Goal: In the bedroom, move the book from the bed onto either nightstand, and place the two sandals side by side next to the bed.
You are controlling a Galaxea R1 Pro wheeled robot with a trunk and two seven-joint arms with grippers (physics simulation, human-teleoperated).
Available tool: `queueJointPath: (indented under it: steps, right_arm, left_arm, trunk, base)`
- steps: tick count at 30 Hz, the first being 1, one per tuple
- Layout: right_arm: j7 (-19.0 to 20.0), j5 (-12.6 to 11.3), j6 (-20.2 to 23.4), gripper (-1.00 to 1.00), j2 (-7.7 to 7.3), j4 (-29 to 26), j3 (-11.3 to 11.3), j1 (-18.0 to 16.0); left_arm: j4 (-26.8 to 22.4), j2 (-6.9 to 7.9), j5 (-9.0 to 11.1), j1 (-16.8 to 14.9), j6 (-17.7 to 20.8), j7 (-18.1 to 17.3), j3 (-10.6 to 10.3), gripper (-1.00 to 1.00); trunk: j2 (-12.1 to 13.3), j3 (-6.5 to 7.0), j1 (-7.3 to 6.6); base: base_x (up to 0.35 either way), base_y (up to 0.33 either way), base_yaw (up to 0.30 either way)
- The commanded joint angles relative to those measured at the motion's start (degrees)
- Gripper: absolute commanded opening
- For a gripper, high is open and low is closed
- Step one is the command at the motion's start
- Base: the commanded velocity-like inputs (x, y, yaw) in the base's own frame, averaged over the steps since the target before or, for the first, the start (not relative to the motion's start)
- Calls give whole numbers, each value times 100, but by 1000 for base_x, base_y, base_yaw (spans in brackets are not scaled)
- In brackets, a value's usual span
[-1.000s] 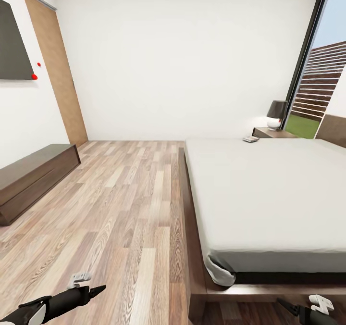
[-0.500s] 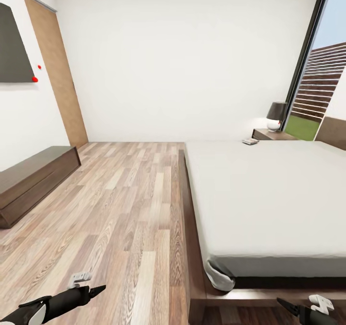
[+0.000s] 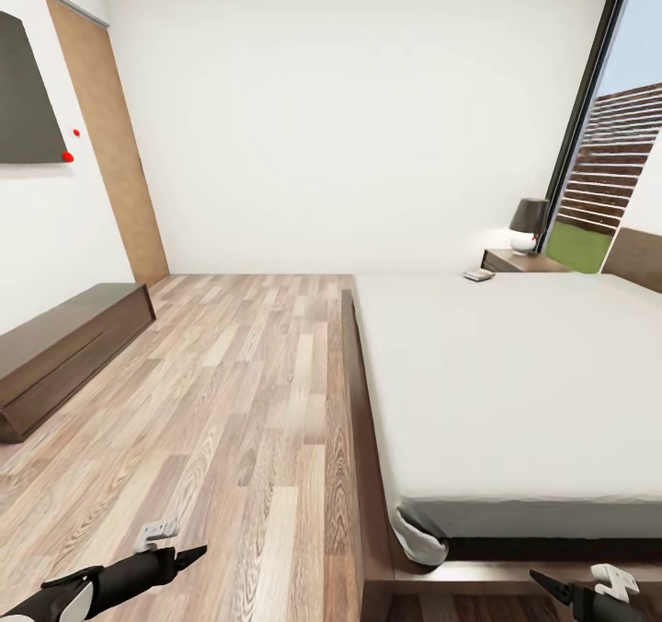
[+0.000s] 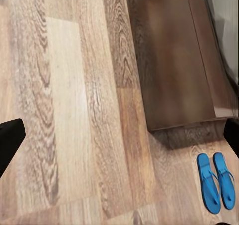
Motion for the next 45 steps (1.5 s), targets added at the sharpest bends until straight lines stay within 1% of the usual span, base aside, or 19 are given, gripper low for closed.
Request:
queueJointPath:
  steps: [1,6,18,45]
  right_arm:
    - [20,8,3,100,-1,5,-16,-4]
    - [20,8,10,100,-1,5,-16,-4]
    - [20,8,11,100,-1,5,-12,-4]
    - [20,8,12,100,-1,5,-13,-4]
  left_arm:
    - [3,0,27,-3,30,-21,1,100]
    - [2,-3,25,-3,30,-21,1,100]
    - [1,-3,27,-3,30,-21,7,100]
    - [1,-3,23,-3,30,-21,1,100]
  trunk:
    - [39,13,-23]
    - [239,103,-133]
    - [239,103,-133]
    - [1322,587,-726]
  base:
    - [0,0,0]
    - [0,0,0]
    - [0,0,0]
    - [0,0,0]
